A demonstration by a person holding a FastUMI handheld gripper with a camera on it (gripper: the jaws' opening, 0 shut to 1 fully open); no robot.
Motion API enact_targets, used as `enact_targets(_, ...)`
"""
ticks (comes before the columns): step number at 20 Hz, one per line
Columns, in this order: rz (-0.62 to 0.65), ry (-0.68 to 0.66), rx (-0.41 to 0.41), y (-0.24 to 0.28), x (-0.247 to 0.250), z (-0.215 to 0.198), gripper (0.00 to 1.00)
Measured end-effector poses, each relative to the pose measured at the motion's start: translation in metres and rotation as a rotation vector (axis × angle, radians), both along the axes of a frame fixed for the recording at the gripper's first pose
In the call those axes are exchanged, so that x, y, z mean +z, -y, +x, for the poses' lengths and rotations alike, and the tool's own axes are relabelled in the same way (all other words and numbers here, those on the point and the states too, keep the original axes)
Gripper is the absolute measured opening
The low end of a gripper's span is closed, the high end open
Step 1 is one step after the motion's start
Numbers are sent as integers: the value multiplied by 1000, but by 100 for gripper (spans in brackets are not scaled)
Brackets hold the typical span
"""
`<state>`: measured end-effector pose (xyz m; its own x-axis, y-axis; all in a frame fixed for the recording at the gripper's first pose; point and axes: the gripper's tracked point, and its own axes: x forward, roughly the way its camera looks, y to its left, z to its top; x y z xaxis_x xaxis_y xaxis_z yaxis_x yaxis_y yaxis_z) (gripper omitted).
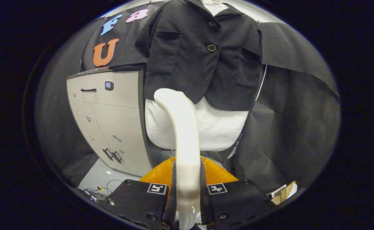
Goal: Iron the clothes twice with a garment steamer, once on the left side and once on the right side.
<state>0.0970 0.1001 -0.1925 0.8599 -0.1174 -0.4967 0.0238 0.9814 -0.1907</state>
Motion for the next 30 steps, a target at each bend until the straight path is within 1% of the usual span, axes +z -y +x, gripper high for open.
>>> enact_targets(2,21,43,-12,2,18,0,33)
enact_targets(7,79,192,-50,39,109,0,33)
enact_targets(13,119,368,-80,76,206,16,33)
enact_targets(19,166,522,-104,119,295,50,33)
enact_targets(22,191,615,-96,134,345,71,33)
enact_targets(26,181,753,-69,138,413,98,33)
enact_targets(30,192,819,-85,141,458,131,33)
